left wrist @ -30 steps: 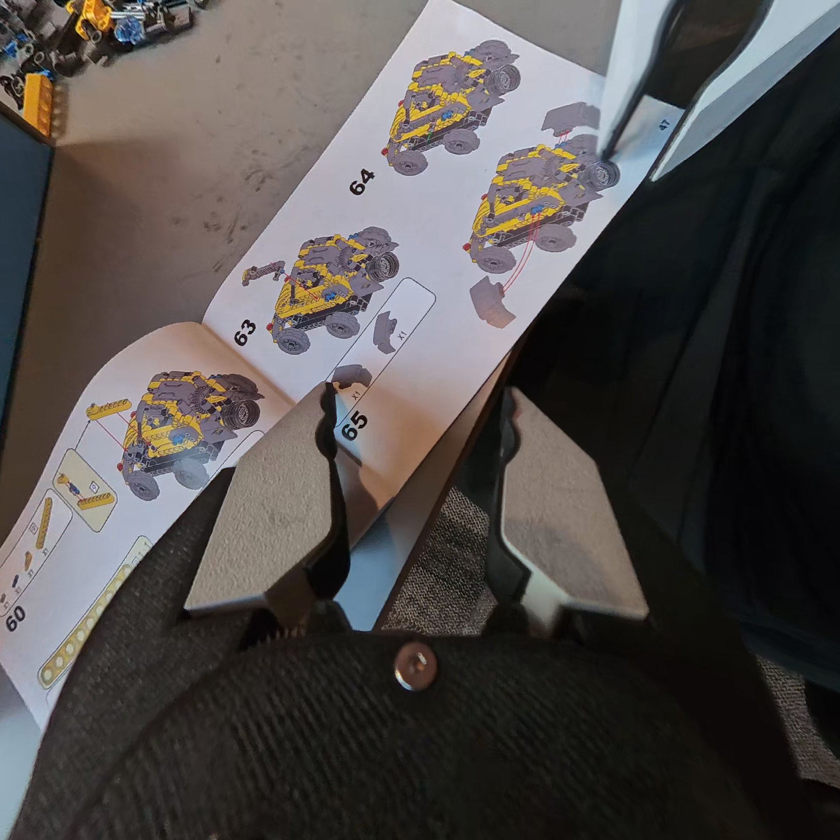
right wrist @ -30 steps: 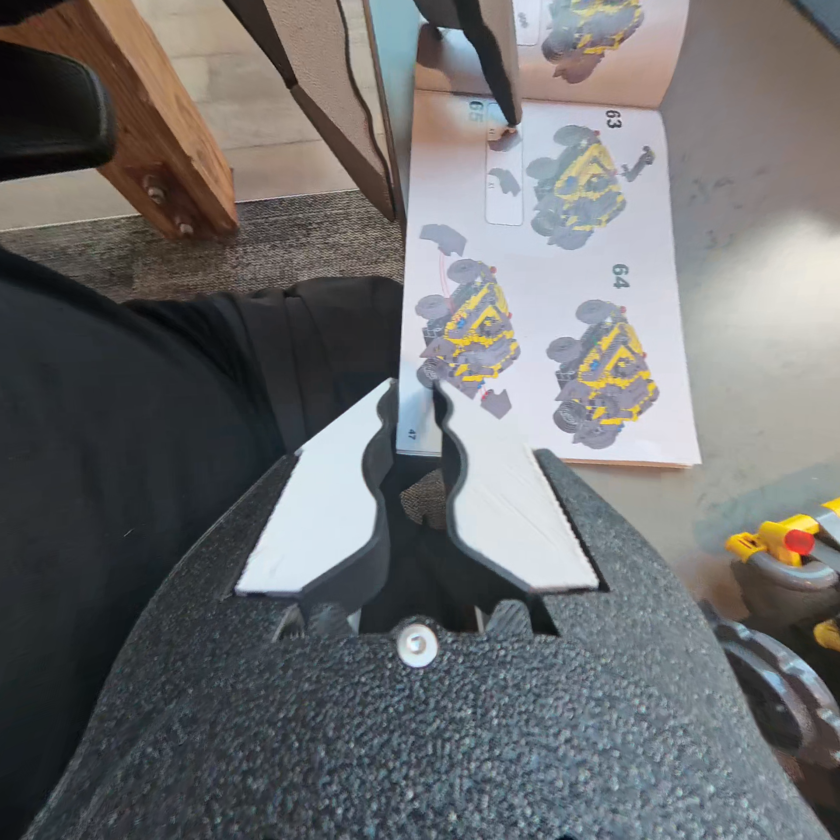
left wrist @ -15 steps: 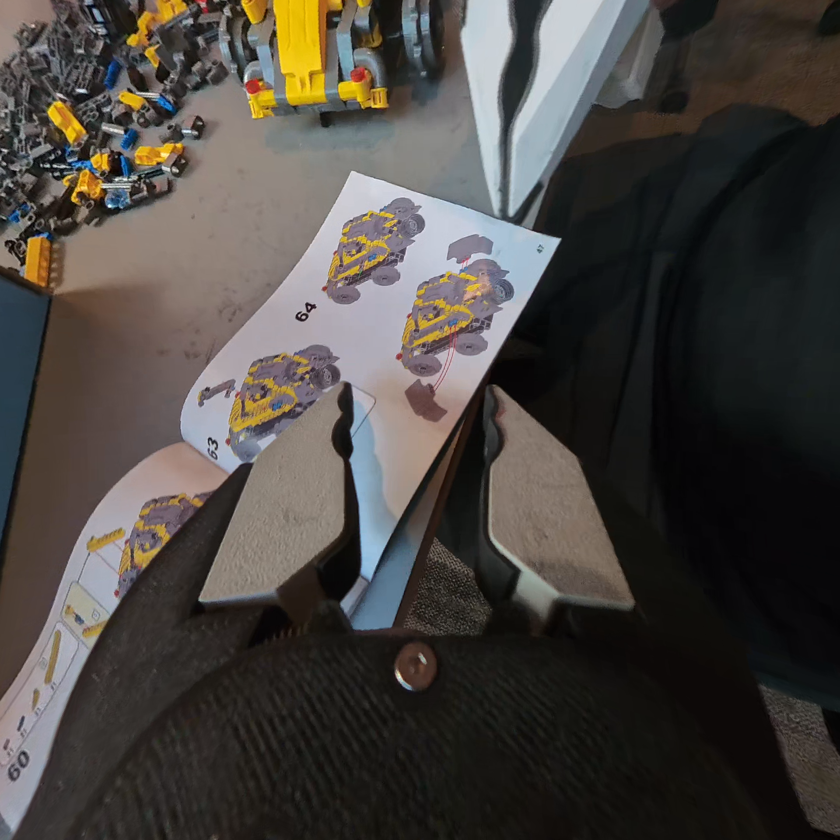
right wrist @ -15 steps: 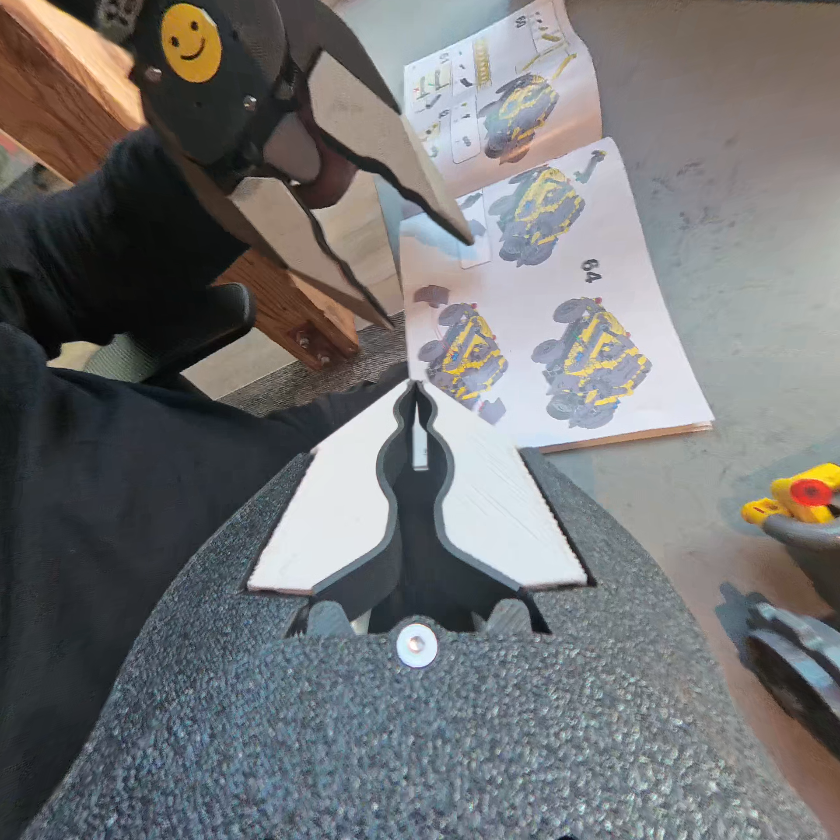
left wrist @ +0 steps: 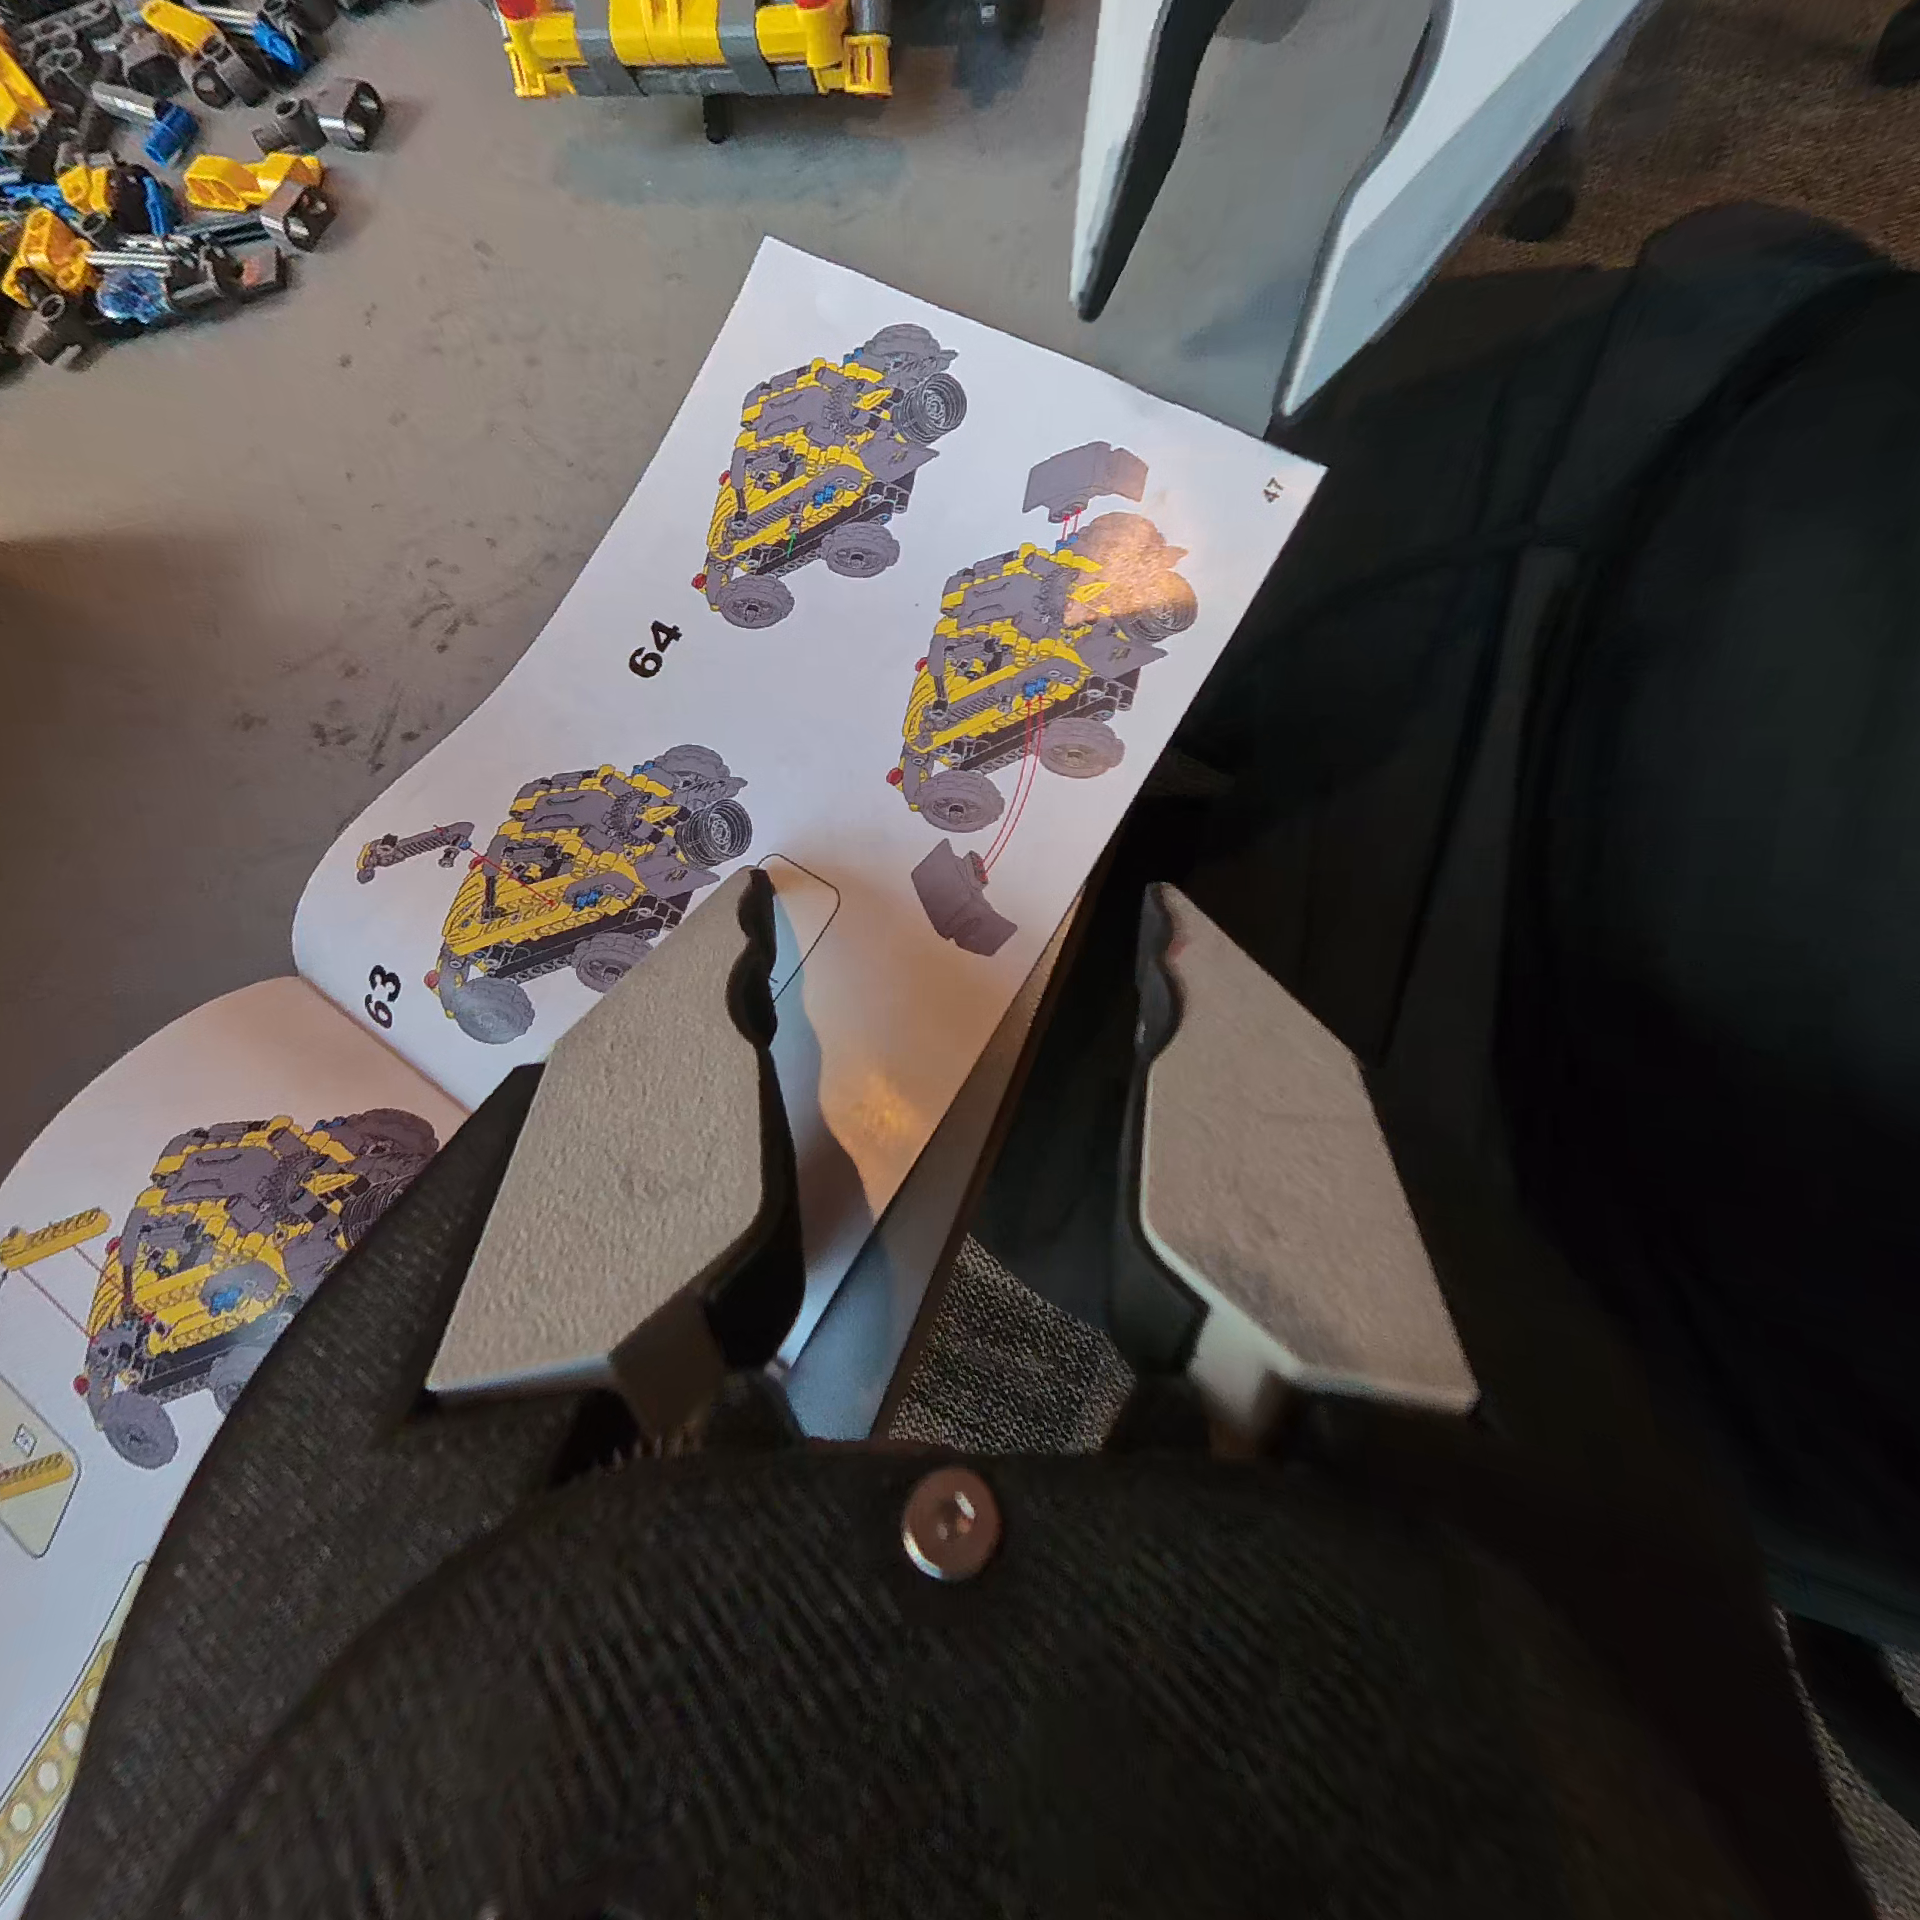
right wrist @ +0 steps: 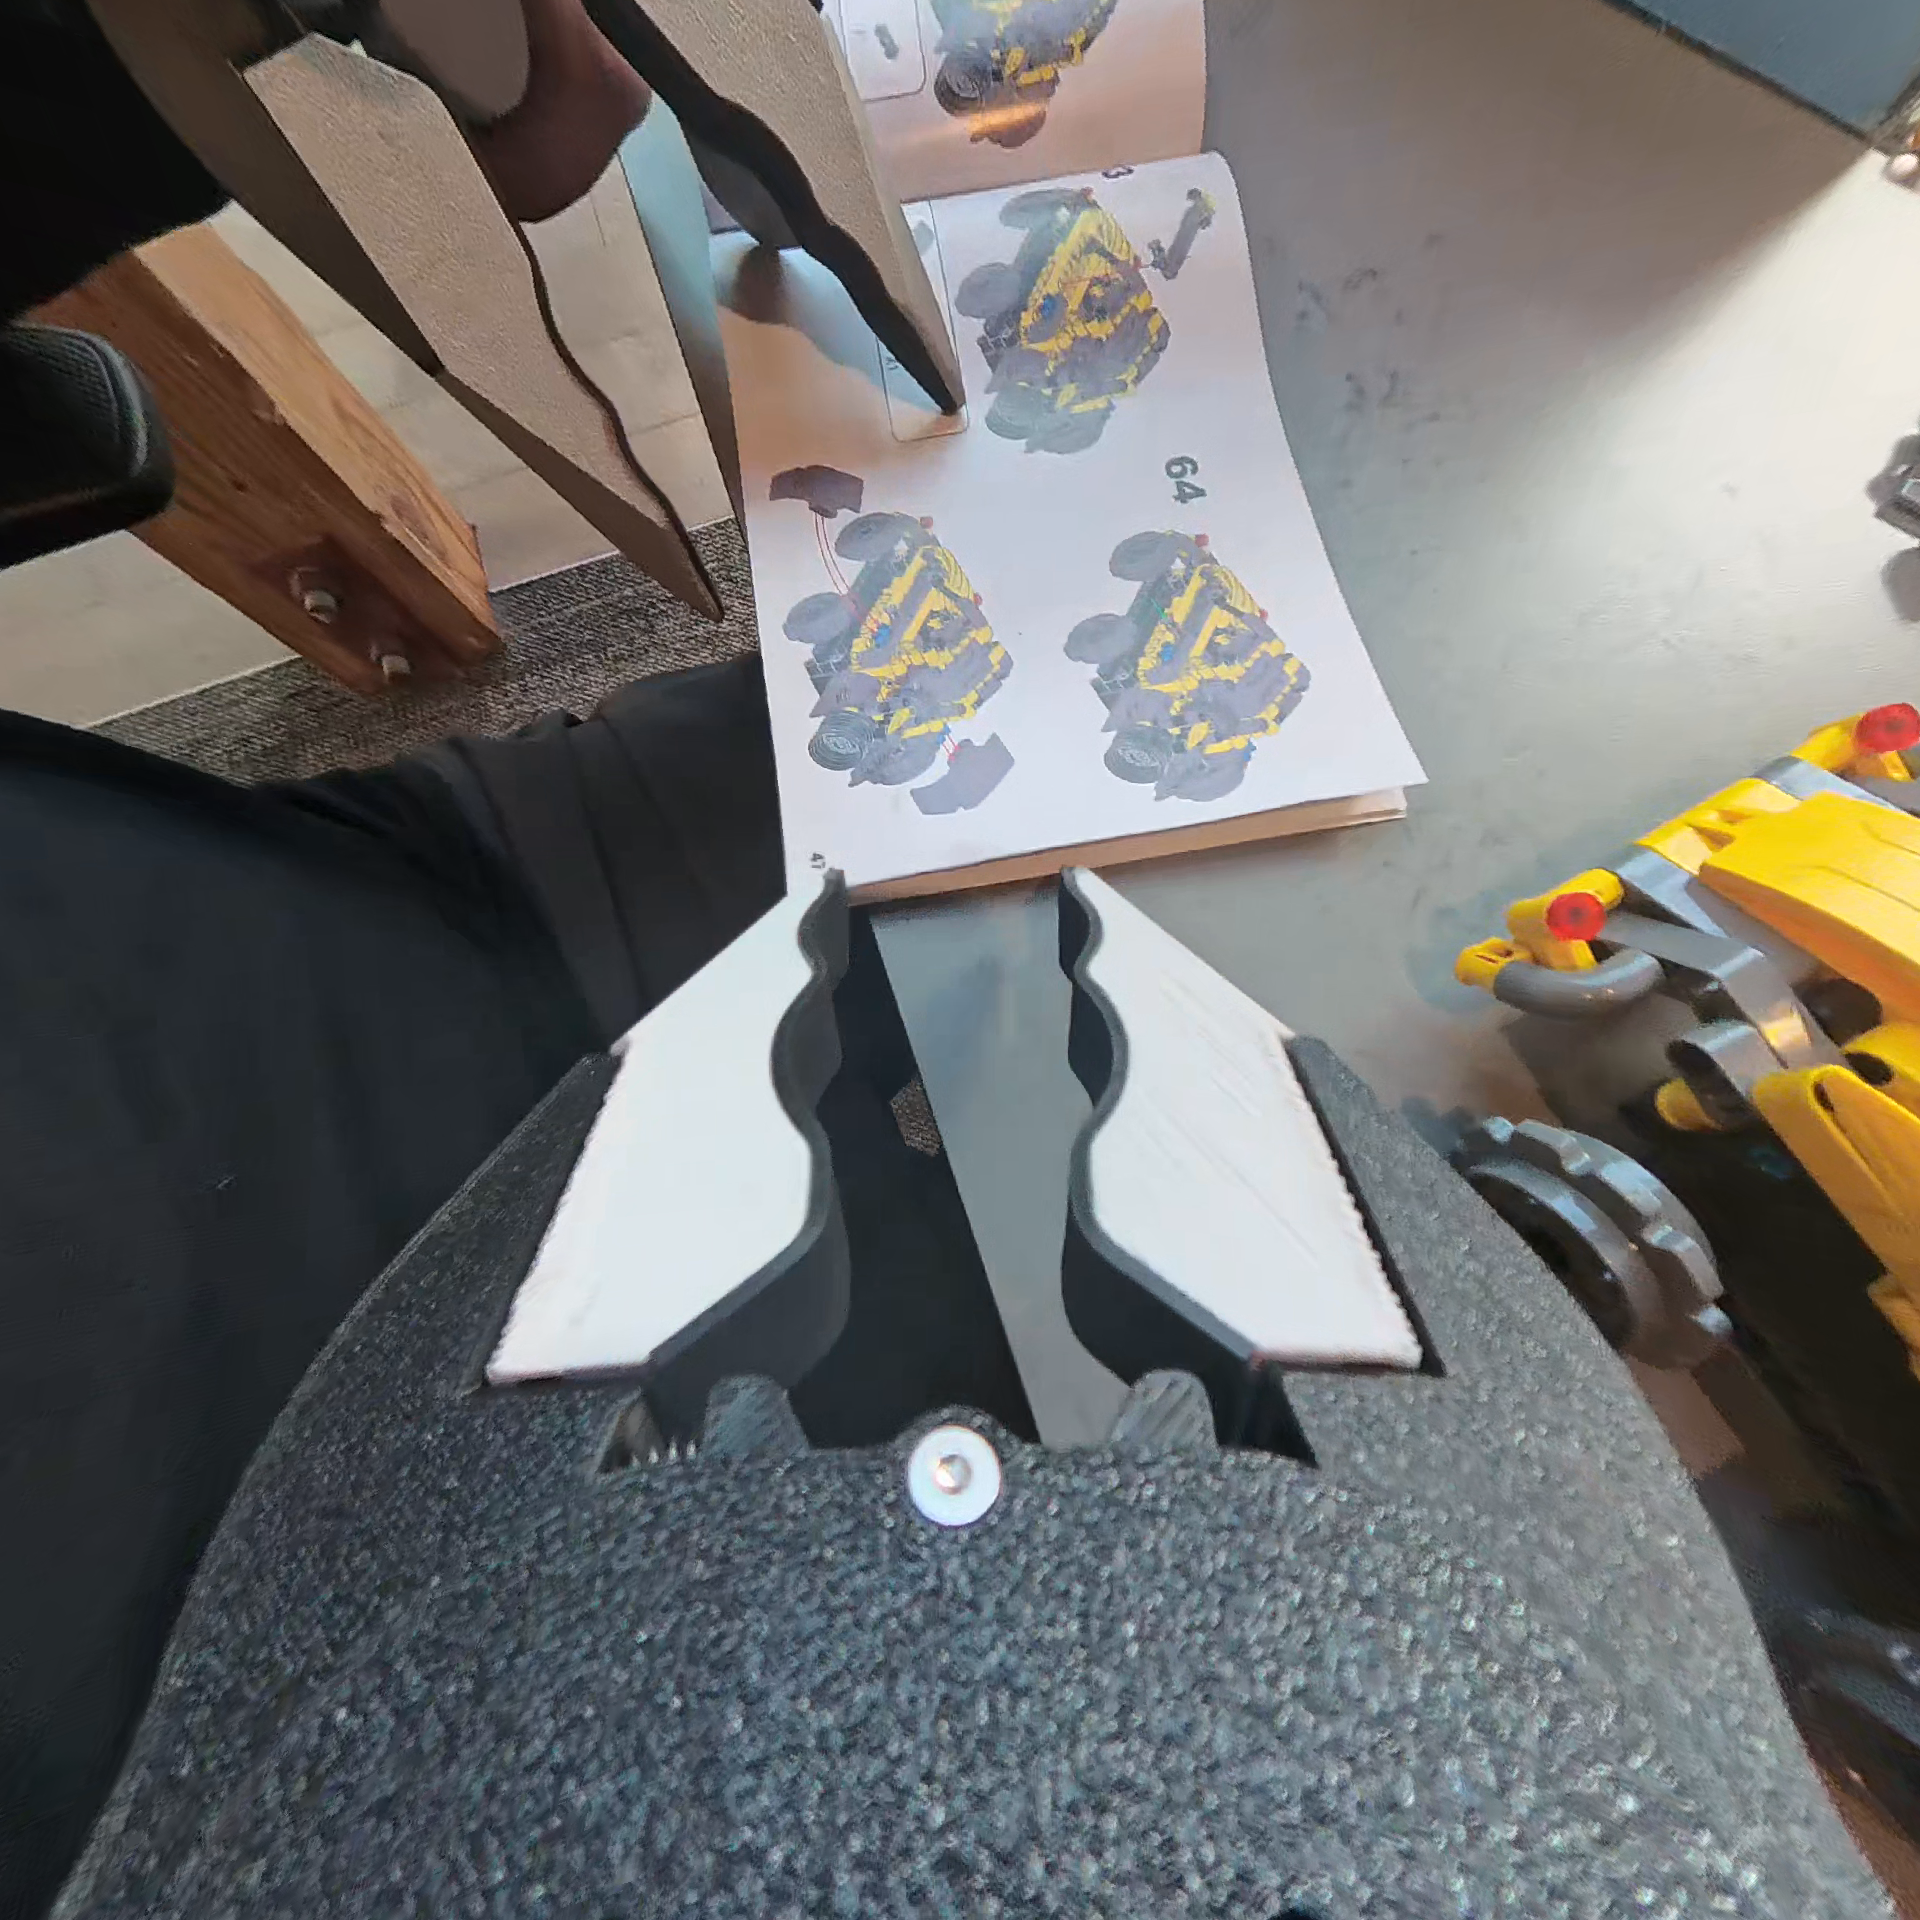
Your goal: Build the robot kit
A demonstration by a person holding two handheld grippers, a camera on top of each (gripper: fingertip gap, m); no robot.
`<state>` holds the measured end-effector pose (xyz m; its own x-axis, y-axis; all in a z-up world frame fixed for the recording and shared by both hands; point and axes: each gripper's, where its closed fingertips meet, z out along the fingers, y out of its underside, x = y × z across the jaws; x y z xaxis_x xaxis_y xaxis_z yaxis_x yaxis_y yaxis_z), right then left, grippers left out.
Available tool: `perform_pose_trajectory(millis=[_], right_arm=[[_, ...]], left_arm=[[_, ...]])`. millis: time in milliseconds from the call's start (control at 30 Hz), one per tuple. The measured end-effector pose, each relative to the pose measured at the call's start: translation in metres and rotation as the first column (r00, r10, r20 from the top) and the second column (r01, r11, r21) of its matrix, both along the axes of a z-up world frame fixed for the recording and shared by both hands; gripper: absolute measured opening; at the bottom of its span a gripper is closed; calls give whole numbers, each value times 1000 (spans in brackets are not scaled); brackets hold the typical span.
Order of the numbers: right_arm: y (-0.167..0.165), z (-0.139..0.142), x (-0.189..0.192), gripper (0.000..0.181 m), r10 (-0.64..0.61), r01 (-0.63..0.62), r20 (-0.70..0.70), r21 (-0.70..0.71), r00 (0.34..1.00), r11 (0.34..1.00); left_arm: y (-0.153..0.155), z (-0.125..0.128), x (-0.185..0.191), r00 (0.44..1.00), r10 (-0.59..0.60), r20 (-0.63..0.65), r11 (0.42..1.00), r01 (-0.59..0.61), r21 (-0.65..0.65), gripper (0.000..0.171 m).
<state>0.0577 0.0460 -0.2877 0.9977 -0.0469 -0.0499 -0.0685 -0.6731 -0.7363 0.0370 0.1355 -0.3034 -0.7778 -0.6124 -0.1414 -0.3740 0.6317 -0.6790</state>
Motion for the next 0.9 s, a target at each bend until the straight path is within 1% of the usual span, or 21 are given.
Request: perform_pose_trajectory(millis=[167, 333, 400, 467, 533, 600, 633, 767, 900], right_arm=[[6, -2, -4, 38, 4, -3, -66, 25, 998, 1000], [9, 2, -4, 37, 2, 3, -85, 54, 996, 999], [11, 6, -4, 39, 4, 6, -113, 84, 994, 996], [13, 11, -5, 40, 6, 14, -158, 126, 987, 992], [15, 14, -4, 40, 7, 28, -213, 161, 977, 987], [16, 15, -2, 39, 4, 45, -265, 179, 964, 983], [17, 16, -2, 38, 5, 50, -285, 186, 958, 981], [20, 19, -3, 36, 21, 61, -346, 223, 938, 973], [25, 26, -5, 35, 47, 72, -412, 268, 910, 961]], left_arm=[[1, 1, -1, 1000, 8, 13, 1000, -8, -16, 65], [2, 1, -1, 1000, 6, 14, 1000, -6, -15, 64], [1, 1, -2, 1000, 3, 11, 1000, -2, -17, 66], [-2, 3, -3, 1000, 5, -12, 999, -6, -39, 72], [-10, 10, -3, 999, 9, -34, 995, -13, -99, 72], [-21, 18, -1, 1000, 7, -27, 988, -11, -157, 62], [-27, 21, 0, 1000, 7, -13, 987, -9, -162, 57], [-51, 21, 3, 998, -20, 56, 993, 26, -112, 57], [-62, 10, 3, 997, -37, 61, 997, 41, -58, 57]])
